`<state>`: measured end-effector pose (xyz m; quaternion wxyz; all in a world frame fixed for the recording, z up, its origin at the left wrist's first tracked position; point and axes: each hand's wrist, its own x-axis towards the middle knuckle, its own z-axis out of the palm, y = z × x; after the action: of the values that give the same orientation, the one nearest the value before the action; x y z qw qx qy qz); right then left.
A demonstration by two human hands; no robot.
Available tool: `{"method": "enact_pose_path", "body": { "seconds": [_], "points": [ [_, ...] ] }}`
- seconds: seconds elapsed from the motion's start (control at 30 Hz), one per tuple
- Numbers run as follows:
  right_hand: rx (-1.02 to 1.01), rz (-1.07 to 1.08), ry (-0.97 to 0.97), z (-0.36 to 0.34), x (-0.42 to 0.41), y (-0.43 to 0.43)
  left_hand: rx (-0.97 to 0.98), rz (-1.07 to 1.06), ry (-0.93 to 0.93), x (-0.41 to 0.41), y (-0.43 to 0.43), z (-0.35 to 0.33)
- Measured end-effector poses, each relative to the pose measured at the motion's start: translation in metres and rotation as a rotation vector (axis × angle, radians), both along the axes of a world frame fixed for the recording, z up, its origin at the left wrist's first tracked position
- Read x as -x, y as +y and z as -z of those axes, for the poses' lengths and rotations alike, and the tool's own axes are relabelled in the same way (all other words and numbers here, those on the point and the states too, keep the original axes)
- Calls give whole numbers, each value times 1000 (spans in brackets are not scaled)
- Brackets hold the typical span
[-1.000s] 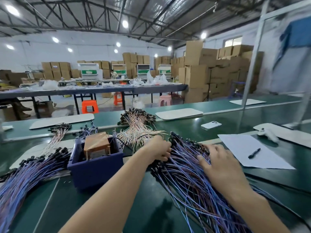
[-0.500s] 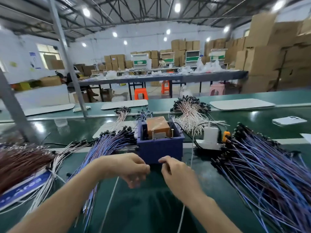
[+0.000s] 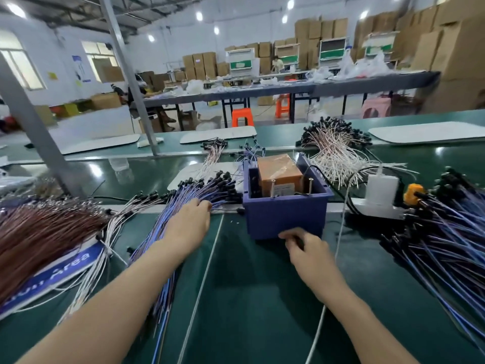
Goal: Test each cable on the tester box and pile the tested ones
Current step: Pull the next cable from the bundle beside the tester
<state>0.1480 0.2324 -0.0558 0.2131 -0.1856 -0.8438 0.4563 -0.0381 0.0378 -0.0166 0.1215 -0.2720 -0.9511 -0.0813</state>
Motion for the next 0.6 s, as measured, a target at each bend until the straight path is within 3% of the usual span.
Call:
{"method": "enact_pose_path", "body": {
  "seconds": [0.13,0.37,0.47,0.6],
  "points": [
    [79,6,7,4,2,4,323,9,193,5,22,28],
    [201,-26,72,13,4,10,343,-67,302,17,35,32],
    [298,-39,116,11,1,10,192,-98,302,17,34,16],
    [515,-30,229,4,-7,13,-440,-119,269,17,29,-51]
  ]
}}
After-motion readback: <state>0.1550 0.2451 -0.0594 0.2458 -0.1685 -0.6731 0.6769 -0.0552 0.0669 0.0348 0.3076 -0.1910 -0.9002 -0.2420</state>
